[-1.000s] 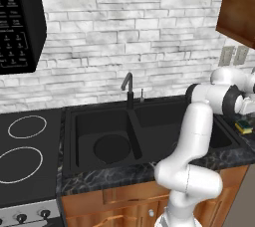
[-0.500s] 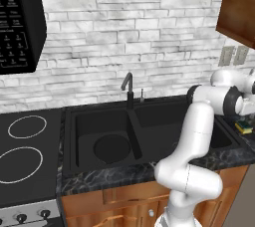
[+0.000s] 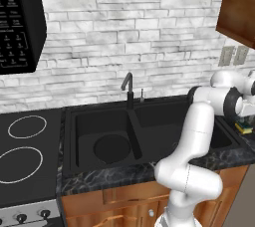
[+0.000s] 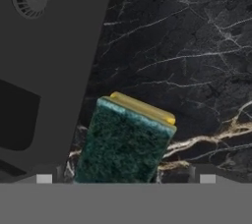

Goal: Pick the pan and sponge and place them into the sink. Then turn on the water.

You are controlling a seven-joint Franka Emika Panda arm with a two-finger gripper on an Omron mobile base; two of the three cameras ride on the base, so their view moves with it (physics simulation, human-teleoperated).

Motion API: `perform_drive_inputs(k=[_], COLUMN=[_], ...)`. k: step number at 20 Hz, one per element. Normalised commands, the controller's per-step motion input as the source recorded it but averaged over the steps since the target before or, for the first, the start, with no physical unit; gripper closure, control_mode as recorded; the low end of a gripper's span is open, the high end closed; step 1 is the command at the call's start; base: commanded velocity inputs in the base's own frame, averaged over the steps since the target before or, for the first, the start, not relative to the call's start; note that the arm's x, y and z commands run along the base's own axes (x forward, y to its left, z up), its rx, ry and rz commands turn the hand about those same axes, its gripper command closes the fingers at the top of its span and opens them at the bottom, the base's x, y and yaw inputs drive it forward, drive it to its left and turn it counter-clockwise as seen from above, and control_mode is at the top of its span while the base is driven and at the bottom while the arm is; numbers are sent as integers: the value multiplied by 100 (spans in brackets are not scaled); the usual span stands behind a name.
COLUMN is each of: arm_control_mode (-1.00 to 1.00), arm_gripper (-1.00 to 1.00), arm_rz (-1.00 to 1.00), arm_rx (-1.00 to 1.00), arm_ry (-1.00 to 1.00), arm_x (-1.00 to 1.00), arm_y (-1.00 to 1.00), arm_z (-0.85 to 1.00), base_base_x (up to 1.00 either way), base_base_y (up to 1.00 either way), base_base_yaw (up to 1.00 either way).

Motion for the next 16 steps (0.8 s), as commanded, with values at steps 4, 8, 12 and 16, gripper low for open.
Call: perform_drive_inputs(k=[4, 8, 12, 16], arm_control_mode=[-100, -100, -100, -100], arm_gripper=[-100, -100, -100, -100], arm_rz=[0, 0, 0, 0], arm_rx=[0, 0, 0, 0], arm_ry=[1, 1, 1, 0], arm_x=[-1, -1, 0, 0], arm_y=[1, 2, 3, 0], arm_z=[-10, -11, -13, -15], base_base_x=[0, 0, 0, 0], base_base_y=[0, 0, 0, 0], base_base_yaw=[0, 0, 0, 0])
